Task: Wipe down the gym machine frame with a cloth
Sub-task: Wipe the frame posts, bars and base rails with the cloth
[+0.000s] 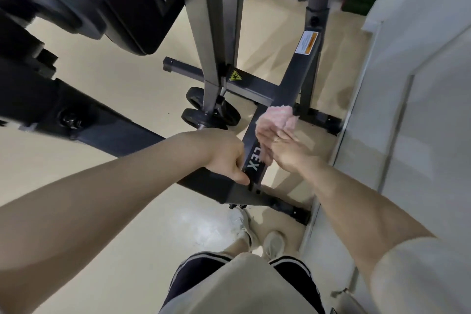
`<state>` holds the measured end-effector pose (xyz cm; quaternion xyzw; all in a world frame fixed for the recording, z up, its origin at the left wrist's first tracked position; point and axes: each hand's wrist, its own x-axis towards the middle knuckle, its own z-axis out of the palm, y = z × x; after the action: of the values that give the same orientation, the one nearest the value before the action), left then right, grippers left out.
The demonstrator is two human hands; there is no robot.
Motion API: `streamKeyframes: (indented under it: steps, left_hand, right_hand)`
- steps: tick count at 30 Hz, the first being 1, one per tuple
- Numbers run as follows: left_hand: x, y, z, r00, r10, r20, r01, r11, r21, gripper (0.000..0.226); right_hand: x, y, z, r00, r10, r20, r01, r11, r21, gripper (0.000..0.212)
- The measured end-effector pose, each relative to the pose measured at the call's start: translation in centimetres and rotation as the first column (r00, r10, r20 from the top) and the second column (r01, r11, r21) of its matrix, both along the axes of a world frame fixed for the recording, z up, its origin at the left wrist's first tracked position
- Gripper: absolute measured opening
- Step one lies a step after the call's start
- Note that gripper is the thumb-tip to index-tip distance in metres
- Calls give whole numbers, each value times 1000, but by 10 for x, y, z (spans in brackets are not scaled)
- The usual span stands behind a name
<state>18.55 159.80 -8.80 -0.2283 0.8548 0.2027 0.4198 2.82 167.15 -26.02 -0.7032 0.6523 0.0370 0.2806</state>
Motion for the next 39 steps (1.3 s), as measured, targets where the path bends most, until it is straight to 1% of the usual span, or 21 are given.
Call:
streamKeyframes:
  steps: [2,3,5,7,9,10,12,14,15,16,17,19,20,22,23,25,28,31,32,36,39]
  left_hand:
    - [-4,-3,-1,999,6,40,-7,1000,21,50]
    - [-7,-4,-1,998,-22,53,21,1000,20,47]
    - [-15,-3,-1,995,-83,57,81,996,24,40]
    - [-20,-5,-1,992,-112,62,109,993,54,37]
    - [-22,-9,-6,988,-124,94,119,991,64,33]
    - [-22,-12,-10,986,-124,113,117,991,68,31]
    - [-25,-19,-18,974,-104,202,83,991,107,22]
    - [-29,-27,-23,939,-138,317,104,987,120,23]
    - [-30,-30,-22,932,-166,323,151,986,70,26]
    - [-33,-36,-24,936,-193,295,201,980,5,27]
    - [-35,-42,-26,945,-184,270,205,977,-51,25]
    - [-35,-51,-32,966,-143,215,177,974,-145,21]
    - [-34,-53,-33,975,-132,178,164,970,-182,23]
    - [-31,-56,-37,983,-129,129,152,969,-196,29]
    - [-30,-57,-38,984,-135,113,155,968,-196,30]
    - [-29,-61,-36,986,-129,108,146,975,-170,27]
    - [-29,-71,-28,995,-95,20,97,984,-149,23]
    - [-28,-80,-24,994,-99,-38,89,976,-197,25]
    - [-28,-81,-22,994,-101,-33,92,974,-209,26]
    - [-32,-94,-32,999,-42,0,41,972,-232,22]
    - [-35,-100,-58,996,79,-37,-85,969,-232,22]
  right_hand:
    - [-1,3,-12,998,39,-52,-41,998,-38,53]
    - [3,11,-12,985,144,-97,-149,988,-44,55]
    - [17,34,-12,941,326,-91,-318,944,93,59]
    - [12,45,-14,894,420,-153,-425,905,1,52]
    - [-2,27,-15,928,311,-206,-347,922,-172,43]
    - [-9,13,-16,950,232,-206,-268,950,-163,41]
    - [-14,-7,-9,973,118,-198,-115,993,26,42]
    - [1,-10,-14,975,-13,-221,-6,996,-85,41]
    - [11,-2,-9,969,-3,-246,-16,997,-75,37]
    - [21,9,-6,972,105,-211,-118,992,-46,35]
    - [27,19,-6,967,214,-138,-225,972,-69,41]
    - [27,15,-3,911,391,-134,-401,915,-54,48]
    - [24,5,-5,904,389,-177,-405,912,-62,46]
    - [17,-19,-15,986,61,-156,-70,996,-54,44]
    - [15,-27,-15,979,-48,-198,36,997,-63,46]
    - [22,-28,-16,967,4,-254,-34,993,-114,37]
    - [46,4,-21,951,264,-160,-293,935,-200,28]
    - [35,-5,-12,896,418,-150,-441,878,-187,19]
    - [25,-18,-9,894,411,-176,-437,888,-143,21]
    - [-25,-69,-6,963,97,-253,-112,993,-47,54]
    - [-24,-70,-5,952,181,-247,-195,980,-33,59]
